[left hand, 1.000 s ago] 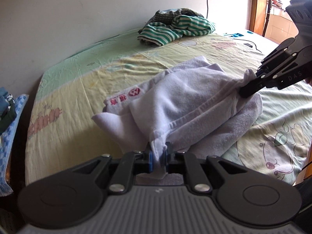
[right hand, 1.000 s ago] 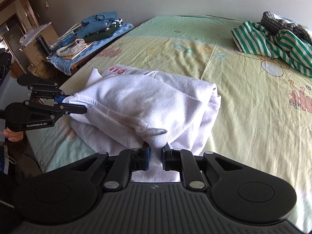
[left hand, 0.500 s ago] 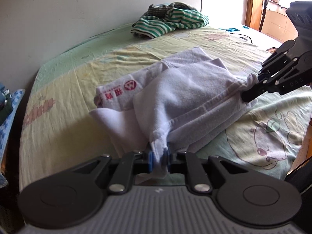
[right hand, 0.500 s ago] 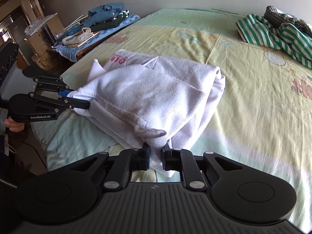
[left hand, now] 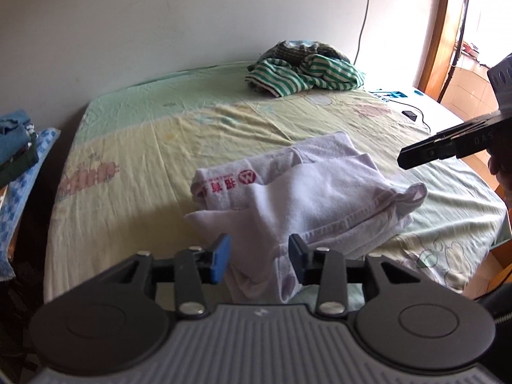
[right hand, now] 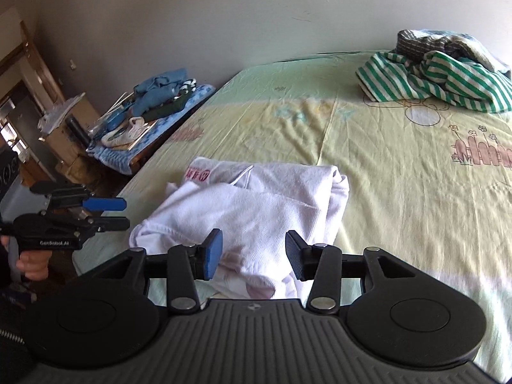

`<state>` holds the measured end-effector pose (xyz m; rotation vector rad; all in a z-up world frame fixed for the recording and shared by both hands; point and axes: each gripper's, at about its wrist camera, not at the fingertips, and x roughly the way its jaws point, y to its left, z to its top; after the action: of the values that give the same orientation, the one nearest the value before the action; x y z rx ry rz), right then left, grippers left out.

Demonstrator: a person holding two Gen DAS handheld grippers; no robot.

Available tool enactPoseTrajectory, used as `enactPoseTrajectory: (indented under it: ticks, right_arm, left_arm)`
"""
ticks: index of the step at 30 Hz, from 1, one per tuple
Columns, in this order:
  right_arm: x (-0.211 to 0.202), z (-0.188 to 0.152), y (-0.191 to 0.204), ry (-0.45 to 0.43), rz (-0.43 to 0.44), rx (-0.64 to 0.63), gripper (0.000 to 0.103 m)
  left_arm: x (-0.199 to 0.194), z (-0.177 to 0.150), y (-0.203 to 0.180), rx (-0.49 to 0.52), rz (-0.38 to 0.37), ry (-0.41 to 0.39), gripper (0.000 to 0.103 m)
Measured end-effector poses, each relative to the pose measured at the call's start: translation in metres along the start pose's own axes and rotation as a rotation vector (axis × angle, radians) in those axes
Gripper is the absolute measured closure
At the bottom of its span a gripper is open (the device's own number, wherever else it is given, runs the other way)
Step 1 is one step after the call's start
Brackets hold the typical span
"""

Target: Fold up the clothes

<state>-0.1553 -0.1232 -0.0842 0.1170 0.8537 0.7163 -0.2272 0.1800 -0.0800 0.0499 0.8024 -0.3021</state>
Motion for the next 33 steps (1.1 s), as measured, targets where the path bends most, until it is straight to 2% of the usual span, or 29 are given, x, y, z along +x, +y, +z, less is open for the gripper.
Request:
enactPoseTrajectory:
  ticks: [3,5,7,8,9,10,11,14,16,18,19,20,21,22,25,27,31,33]
  right_arm:
    - [0.024,0.000,-0.007,0.016,-0.030,0.067,0.057]
    - [0.034,-0.002,-0.008,0.021,-0.055,0.096,0.056]
    - [0.040,-0.004,-0.010,0.025,-0.064,0.125,0.060]
    - [0.041,-0.006,-0.009,0.023,-0.056,0.133,0.065]
    - [0.041,-0.007,-0.008,0.019,-0.047,0.131,0.078]
    - [0.041,-0.008,-0.006,0.015,-0.046,0.122,0.083]
    - [0.040,-0.008,-0.004,0.010,-0.049,0.113,0.087]
    - [0.034,-0.007,-0.002,-0.009,-0.050,0.089,0.091]
    - [0.028,-0.005,-0.001,-0.026,-0.059,0.073,0.091]
    - [0.024,-0.004,0.001,-0.042,-0.072,0.047,0.090]
    - [0.022,-0.003,0.002,-0.049,-0.079,0.034,0.088]
    - [0.021,-0.001,0.004,-0.058,-0.087,0.023,0.083]
    - [0.019,0.002,0.005,-0.067,-0.096,0.013,0.074]
    - [0.018,0.006,0.006,-0.076,-0.084,0.015,0.071]
    - [0.017,0.019,0.010,-0.102,-0.048,0.015,0.069]
    - [0.019,0.026,0.015,-0.115,-0.036,-0.002,0.067]
    - [0.030,0.034,0.022,-0.088,0.029,-0.020,0.067]
    - [0.035,0.037,0.026,-0.084,0.035,-0.031,0.067]
  left_arm:
    - [0.020,0.005,0.016,-0.132,-0.053,0.038,0.059]
    - [0.024,0.010,0.018,-0.168,-0.071,0.028,0.059]
    - [0.027,0.014,0.016,-0.179,-0.081,0.022,0.071]
    - [0.029,0.016,0.014,-0.170,-0.082,0.024,0.077]
    - [0.031,0.016,0.013,-0.171,-0.100,0.036,0.095]
    - [0.033,0.016,0.012,-0.178,-0.114,0.045,0.103]
    - [0.031,0.015,0.011,-0.181,-0.119,0.036,0.103]
    - [0.018,0.014,0.006,-0.177,-0.124,-0.010,0.103]
    - [0.006,0.015,0.003,-0.173,-0.149,-0.048,0.103]
    - [0.000,0.014,-0.005,-0.131,-0.141,-0.063,0.103]
    - [-0.002,0.013,-0.010,-0.108,-0.135,-0.070,0.103]
    - [-0.004,0.013,-0.013,-0.088,-0.131,-0.074,0.103]
    - [-0.005,0.012,-0.018,-0.071,-0.132,-0.076,0.103]
    - [-0.008,0.011,-0.021,-0.056,-0.150,-0.079,0.103]
    - [-0.023,0.007,-0.035,0.012,-0.204,-0.122,0.103]
    - [-0.035,0.002,-0.047,0.090,-0.212,-0.160,0.103]
    - [-0.034,-0.010,-0.052,0.177,-0.176,-0.146,0.103]
    - [-0.026,-0.017,-0.042,0.164,-0.129,-0.137,0.103]
